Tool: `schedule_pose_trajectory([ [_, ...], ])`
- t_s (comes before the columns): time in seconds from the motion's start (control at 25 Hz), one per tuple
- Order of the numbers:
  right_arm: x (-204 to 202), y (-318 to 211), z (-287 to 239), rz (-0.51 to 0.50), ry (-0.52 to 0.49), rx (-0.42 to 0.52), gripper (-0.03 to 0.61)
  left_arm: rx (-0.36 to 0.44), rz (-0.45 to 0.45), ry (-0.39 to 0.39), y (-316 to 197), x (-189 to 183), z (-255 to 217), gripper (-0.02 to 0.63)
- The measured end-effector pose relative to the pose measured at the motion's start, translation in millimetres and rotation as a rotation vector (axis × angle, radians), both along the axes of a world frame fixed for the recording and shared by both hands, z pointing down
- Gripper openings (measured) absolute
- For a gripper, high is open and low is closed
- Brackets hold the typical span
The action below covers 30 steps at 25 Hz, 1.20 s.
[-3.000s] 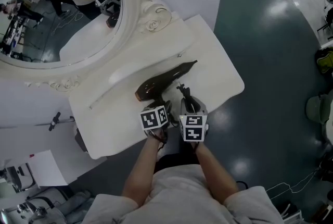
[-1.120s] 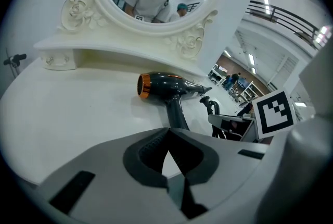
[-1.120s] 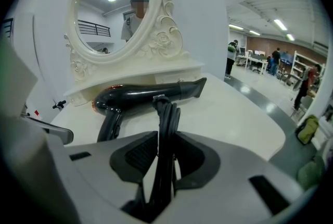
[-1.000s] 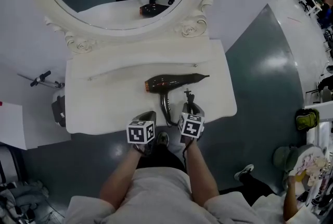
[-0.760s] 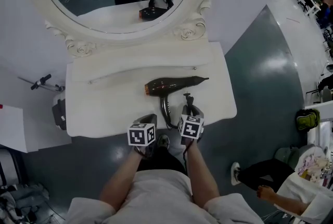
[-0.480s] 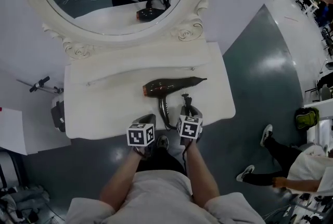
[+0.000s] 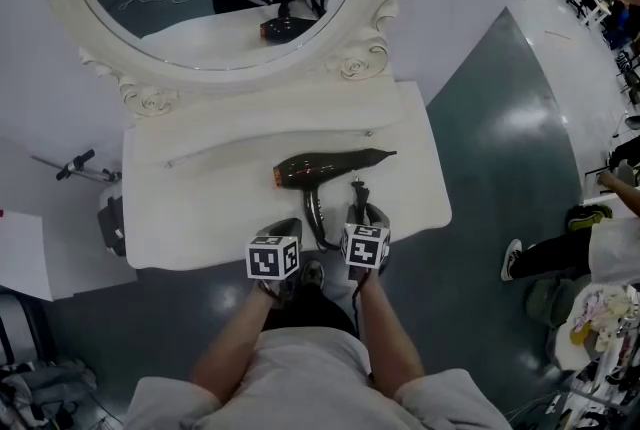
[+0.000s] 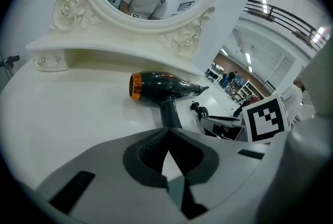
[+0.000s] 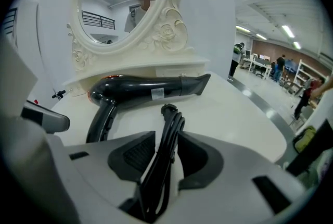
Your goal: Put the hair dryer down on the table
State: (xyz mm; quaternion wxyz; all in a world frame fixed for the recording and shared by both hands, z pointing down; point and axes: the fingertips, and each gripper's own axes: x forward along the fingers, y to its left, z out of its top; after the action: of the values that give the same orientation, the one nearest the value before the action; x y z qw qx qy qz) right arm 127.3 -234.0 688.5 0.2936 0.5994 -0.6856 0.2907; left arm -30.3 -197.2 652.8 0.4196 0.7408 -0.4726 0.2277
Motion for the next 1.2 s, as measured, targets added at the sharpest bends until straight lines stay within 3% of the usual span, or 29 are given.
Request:
schedule_pose_trajectory([
  [0.36, -5.0, 1.5, -33.3, 0.000, 0.008, 0.090, 0.141, 0.035, -0.010, 0.034, -0.2, 4.1, -9.9, 0.008],
  [0.48, -12.4, 9.7, -49.8, -0.003, 0.008, 0.126, 0.113, 0.067, -0.019, 0.044, 0.4, 2.7, -22.2, 0.008],
  [0.68, -40.2, 16.7, -94.1, -0.045, -0.072, 0.262, 0.017, 0.177, -0.018, 0.049, -1.4, -2.6, -55.3, 0.008],
  [0.8, -59.7, 24.2, -116.5, -0.074, -0.124, 0.323, 0.015, 0.249, -0.021, 0.046, 1.3, -8.5, -72.6, 0.008],
  [1.08, -107.7, 48.0, -175.1, -0.133, -0.136, 0.463, 0.015, 0.365, -0.016, 0.076, 12.2, -26.5, -123.5, 0.008],
  [1.2, -123.2, 57.5, -198.8, -0.142, -0.143, 0.505, 0.015, 0.463, -0.006, 0.054, 18.4, -37.6, -153.6, 0.008],
])
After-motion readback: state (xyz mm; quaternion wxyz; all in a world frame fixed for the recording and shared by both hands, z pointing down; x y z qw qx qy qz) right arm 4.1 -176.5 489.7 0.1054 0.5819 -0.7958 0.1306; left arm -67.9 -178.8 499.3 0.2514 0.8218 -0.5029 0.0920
